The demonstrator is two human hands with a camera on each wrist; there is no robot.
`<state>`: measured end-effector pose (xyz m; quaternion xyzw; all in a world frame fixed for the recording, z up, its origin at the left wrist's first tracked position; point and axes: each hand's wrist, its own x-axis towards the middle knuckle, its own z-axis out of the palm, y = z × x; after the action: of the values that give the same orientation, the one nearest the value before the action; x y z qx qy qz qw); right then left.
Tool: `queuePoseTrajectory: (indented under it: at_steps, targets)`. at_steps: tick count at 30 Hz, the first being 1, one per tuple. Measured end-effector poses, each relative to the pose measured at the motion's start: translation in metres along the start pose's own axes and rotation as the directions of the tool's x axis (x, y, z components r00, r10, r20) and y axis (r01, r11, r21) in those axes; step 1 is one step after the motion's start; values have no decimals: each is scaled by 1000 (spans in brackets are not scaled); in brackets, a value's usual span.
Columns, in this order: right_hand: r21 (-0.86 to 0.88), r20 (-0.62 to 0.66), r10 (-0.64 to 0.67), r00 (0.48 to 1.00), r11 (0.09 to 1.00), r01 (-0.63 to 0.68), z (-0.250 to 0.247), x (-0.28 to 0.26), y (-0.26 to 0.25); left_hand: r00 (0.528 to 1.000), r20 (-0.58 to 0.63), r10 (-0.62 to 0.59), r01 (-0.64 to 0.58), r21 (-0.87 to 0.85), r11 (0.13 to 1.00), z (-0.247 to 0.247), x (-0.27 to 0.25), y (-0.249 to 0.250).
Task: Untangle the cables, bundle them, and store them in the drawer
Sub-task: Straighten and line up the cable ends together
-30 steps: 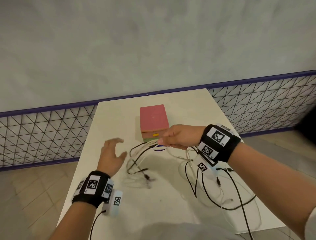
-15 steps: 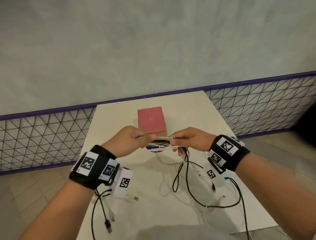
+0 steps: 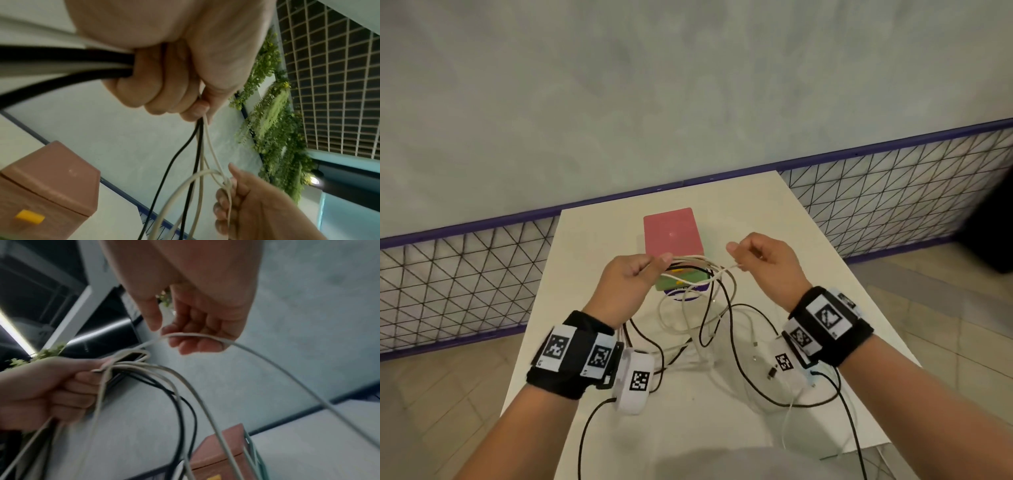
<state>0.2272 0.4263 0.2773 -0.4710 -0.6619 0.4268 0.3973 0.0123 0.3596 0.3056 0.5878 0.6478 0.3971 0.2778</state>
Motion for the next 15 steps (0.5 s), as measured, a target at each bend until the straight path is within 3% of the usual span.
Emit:
queuePoseTrajectory:
  at_steps: [2, 4, 5, 7, 9, 11, 15]
  targets:
    - [-147, -200, -74, 977, 988, 45, 5, -12, 3, 999, -34, 13, -12, 26, 1000, 5, -2, 1]
    - [-301, -372, -242, 896, 945, 130, 7, -24, 1, 997, -78, 8, -6, 15, 1000, 10, -4, 1]
    - [-312, -354, -255, 900, 939, 143, 7, -27, -1, 995, -95, 2, -1, 11, 1000, 11, -5, 0]
    - [-222, -76, -57, 995, 974, 39, 8, -28, -7, 994, -112, 1, 1, 14, 1000, 15, -4, -3]
    - [-70, 220, 168, 961, 985, -156, 14, -27, -11, 994, -112, 7, -5, 13, 1000, 19, -4, -2]
    - [170, 272, 242, 931, 941, -294, 18, -25, -10, 994, -102, 23, -21, 20, 1000, 22, -5, 2]
    - [480, 226, 283, 932, 800, -359, 19, -14, -11, 997, -68, 37, -35, 23, 999, 27, -10, 5]
